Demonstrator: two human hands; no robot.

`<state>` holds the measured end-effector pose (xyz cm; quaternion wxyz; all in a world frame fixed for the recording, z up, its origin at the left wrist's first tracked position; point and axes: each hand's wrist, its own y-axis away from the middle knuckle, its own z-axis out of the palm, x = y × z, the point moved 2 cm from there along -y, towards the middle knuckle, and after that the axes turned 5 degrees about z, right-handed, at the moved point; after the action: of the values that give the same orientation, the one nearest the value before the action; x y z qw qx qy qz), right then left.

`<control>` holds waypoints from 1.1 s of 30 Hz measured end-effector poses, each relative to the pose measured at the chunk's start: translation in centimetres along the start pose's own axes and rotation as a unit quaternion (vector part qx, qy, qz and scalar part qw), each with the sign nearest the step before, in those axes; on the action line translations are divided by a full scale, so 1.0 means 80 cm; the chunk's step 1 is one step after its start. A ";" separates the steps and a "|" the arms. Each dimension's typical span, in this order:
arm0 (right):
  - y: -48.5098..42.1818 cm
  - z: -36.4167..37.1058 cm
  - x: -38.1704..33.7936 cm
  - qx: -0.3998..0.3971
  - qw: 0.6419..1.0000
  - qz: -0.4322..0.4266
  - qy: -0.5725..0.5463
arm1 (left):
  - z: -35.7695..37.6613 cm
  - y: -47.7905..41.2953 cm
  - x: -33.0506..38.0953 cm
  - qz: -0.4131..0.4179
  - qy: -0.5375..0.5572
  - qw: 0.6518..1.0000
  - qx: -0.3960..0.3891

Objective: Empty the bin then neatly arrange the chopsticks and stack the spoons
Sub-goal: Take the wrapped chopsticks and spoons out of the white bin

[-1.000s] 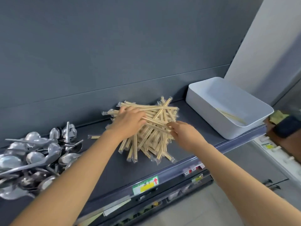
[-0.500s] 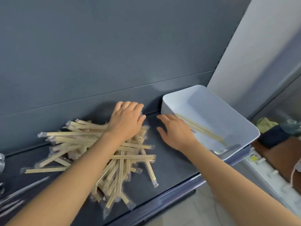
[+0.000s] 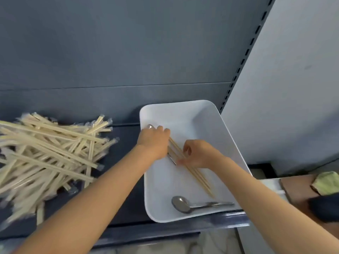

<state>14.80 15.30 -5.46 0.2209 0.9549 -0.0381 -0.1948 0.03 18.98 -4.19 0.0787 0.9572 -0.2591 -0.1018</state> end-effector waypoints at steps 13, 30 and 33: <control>0.061 0.015 -0.001 -0.279 0.926 -0.209 0.148 | 0.030 0.052 0.064 -0.118 0.136 0.973 -0.147; 0.028 0.014 0.028 -0.077 0.986 -0.129 0.067 | 0.016 0.077 0.077 -0.345 0.316 0.879 -0.091; 0.015 0.006 0.030 -0.026 0.996 -0.081 0.006 | 0.017 0.076 0.078 -0.362 0.379 0.847 -0.087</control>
<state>16.83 13.63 -6.16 0.2293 0.9499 0.0463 -0.2071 2.05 10.43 -5.25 0.2114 0.9364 0.1657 0.2257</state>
